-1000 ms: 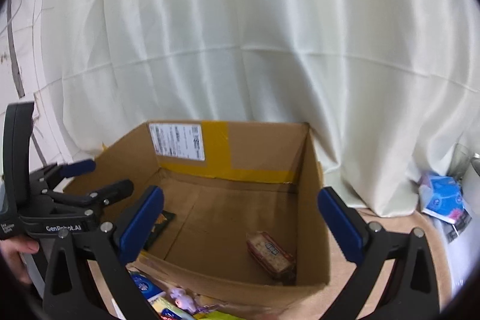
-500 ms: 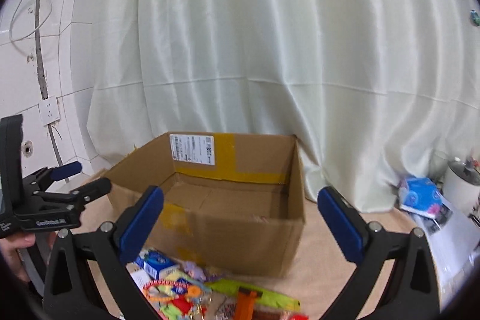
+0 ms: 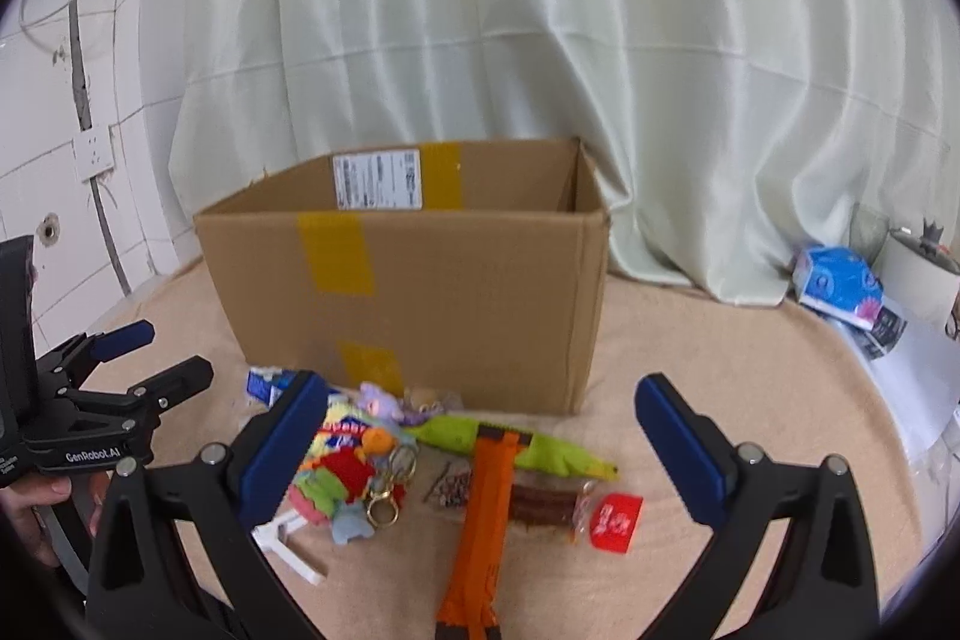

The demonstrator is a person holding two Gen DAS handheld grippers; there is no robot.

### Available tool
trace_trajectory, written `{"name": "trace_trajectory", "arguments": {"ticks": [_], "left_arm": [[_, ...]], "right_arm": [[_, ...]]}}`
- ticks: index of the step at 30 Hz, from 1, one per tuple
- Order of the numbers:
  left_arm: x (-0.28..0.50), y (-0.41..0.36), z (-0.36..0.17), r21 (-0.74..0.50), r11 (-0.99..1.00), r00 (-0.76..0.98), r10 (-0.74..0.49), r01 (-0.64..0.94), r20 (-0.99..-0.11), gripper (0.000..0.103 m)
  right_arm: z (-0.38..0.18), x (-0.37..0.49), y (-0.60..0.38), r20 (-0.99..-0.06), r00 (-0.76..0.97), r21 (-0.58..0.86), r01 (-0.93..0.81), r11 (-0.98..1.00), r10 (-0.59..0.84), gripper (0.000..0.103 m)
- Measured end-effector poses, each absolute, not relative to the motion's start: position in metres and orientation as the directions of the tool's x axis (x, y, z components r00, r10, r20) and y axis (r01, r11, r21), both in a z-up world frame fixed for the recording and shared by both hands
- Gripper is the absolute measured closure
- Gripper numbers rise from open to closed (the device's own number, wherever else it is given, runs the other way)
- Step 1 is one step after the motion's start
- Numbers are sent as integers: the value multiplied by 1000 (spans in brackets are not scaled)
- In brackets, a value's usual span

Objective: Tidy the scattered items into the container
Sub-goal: 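Withdraw both grippers back toward the remaining items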

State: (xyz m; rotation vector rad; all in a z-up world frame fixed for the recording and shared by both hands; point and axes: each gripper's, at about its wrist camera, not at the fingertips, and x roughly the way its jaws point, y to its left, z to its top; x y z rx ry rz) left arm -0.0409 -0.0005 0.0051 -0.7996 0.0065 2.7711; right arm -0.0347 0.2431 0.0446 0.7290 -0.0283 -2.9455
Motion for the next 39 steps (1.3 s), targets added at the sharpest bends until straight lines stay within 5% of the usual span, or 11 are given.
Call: {"name": "trace_trajectory", "arguments": {"ticks": [12, 23, 28, 39], "left_arm": [[-34, -3, -46, 1, -959, -761, 224, -284, -609, 0], [-57, -7, -67, -109, -925, -690, 347, -365, -636, 0], [-66, -8, -73, -154, -915, -655, 377, -373, -655, 21], [-71, 0, -70, -155, -894, -630, 410, -420, -659, 22]], "right_arm": [[12, -31, 238, -500, -854, 93, 114, -989, -145, 0], [14, -29, 228, -498, -850, 83, 149, -985, -170, 0], [12, -30, 229, -496, -849, 91, 156, -984, -181, 0], [3, -35, 231, -510, -836, 120, 161, -980, -200, 0]]}}
